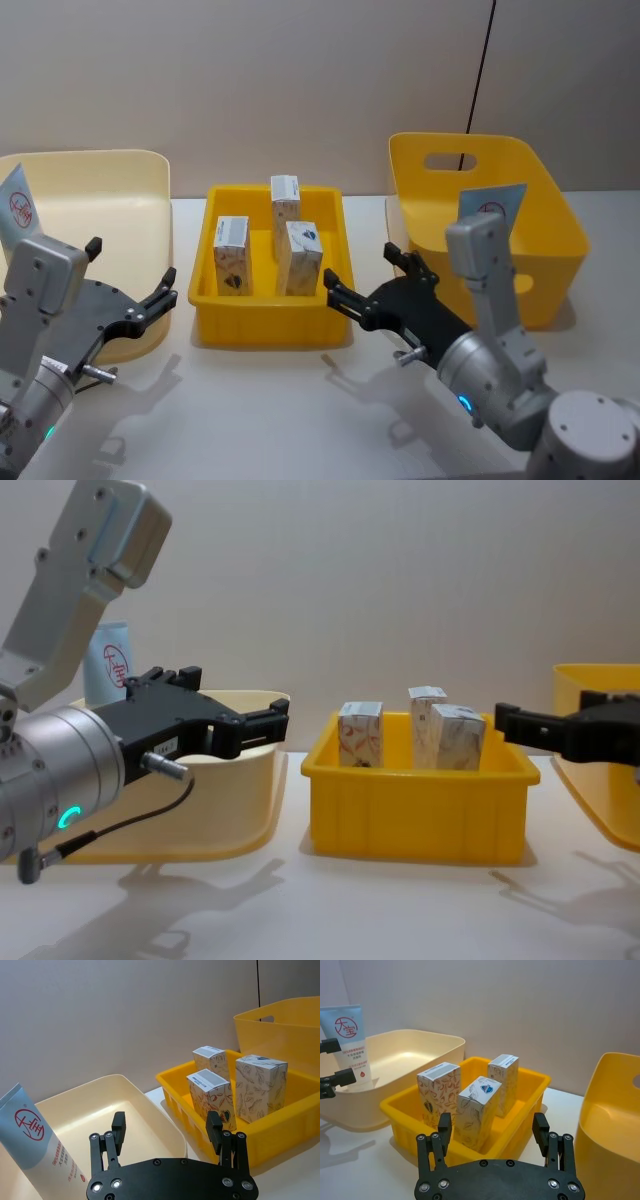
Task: Bimanual collaborative sorting of washing and personal care products
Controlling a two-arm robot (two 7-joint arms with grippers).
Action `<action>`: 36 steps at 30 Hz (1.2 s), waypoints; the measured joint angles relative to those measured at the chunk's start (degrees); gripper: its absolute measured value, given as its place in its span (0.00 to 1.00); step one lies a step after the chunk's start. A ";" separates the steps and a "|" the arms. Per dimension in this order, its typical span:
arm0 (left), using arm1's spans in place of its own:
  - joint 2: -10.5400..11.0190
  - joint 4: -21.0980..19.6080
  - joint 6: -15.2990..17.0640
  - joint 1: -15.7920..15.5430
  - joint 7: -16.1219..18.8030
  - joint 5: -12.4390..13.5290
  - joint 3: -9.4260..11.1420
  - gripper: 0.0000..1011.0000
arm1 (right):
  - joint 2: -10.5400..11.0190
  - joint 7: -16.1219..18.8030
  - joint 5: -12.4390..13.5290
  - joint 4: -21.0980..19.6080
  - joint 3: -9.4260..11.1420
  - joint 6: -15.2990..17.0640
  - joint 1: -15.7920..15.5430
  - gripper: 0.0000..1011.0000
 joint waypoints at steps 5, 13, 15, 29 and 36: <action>0.00 0.00 0.00 0.00 0.00 0.00 0.00 0.99 | -0.66 0.39 -0.36 1.59 -0.73 2.03 2.21 0.99; -0.01 0.00 0.01 0.00 0.00 0.00 0.01 0.99 | -2.08 0.92 -1.17 4.56 -2.16 4.80 5.60 0.99; 0.00 0.01 0.01 0.00 0.00 0.00 0.00 0.99 | -2.51 1.05 -1.42 5.41 -2.55 5.38 6.43 0.99; 0.00 0.01 0.01 0.00 0.00 -0.01 0.00 0.99 | -6.07 1.00 -2.63 10.46 -4.30 7.20 10.46 0.99; 0.00 0.01 0.01 -0.01 -0.01 -0.01 0.00 0.99 | -7.66 -1.09 -3.60 11.59 -4.30 7.34 10.84 0.99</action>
